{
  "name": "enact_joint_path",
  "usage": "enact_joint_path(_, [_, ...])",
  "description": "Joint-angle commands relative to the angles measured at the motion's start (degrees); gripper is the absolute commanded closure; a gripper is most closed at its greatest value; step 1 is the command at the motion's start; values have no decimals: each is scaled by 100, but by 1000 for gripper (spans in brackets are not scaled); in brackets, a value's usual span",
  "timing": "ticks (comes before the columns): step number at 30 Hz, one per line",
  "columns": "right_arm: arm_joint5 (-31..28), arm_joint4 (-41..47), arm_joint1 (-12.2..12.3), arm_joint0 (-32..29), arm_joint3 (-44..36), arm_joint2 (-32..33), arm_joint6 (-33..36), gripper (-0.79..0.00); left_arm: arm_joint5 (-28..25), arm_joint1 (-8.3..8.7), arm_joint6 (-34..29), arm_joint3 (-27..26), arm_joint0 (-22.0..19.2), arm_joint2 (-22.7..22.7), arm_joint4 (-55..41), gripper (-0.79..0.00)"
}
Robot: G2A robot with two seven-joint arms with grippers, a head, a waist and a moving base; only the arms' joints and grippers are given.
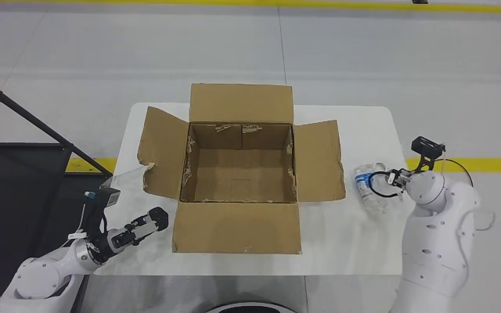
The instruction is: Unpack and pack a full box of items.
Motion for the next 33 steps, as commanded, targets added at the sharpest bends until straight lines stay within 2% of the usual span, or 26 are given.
enact_joint_path(1, [48,26,11,14,81,-1,-37,0,0,0,0,0,0,0,0,-785])
enact_joint_path(9, [177,52,65,2,266,-15,-98,0,0,0,0,0,0,0,0,-785])
enact_joint_path(11, [174,82,79,-1,293,-19,-101,-43,0,0,0,0,0,0,0,-785])
enact_joint_path(15, [176,118,110,8,351,-20,-71,-43,0,0,0,0,0,0,0,-785])
enact_joint_path(16, [175,126,118,12,370,-19,-66,-274,0,0,0,0,0,0,0,-785])
enact_joint_path(18, [180,157,133,23,400,-18,-58,-283,0,0,0,0,0,0,0,-785])
enact_joint_path(19, [182,164,140,26,409,-19,-55,-339,0,0,0,0,0,0,0,-785])
enact_joint_path(21, [181,189,155,27,417,-23,-53,-339,0,0,0,0,0,0,0,-785])
enact_joint_path(22, [180,204,162,23,413,-23,-51,-391,0,0,0,0,0,0,0,-785])
enact_joint_path(23, [187,210,169,18,401,-22,-53,-391,0,0,0,0,0,0,0,-785])
enact_joint_path(24, [193,210,177,11,388,-23,-56,-440,0,0,0,0,0,0,0,-785])
enact_joint_path(25, [198,223,182,4,382,-34,-52,-573,0,0,0,0,0,0,0,-785])
enact_joint_path(27, [209,240,196,-6,311,-31,-62,-600,0,0,0,0,0,0,0,-785])
enact_joint_path(30, [184,366,213,-60,51,-13,-93,-785,0,0,0,0,0,0,0,-785])
enact_joint_path(33, [83,670,213,-166,-466,-47,-119,-785,0,0,0,0,0,0,0,-785])
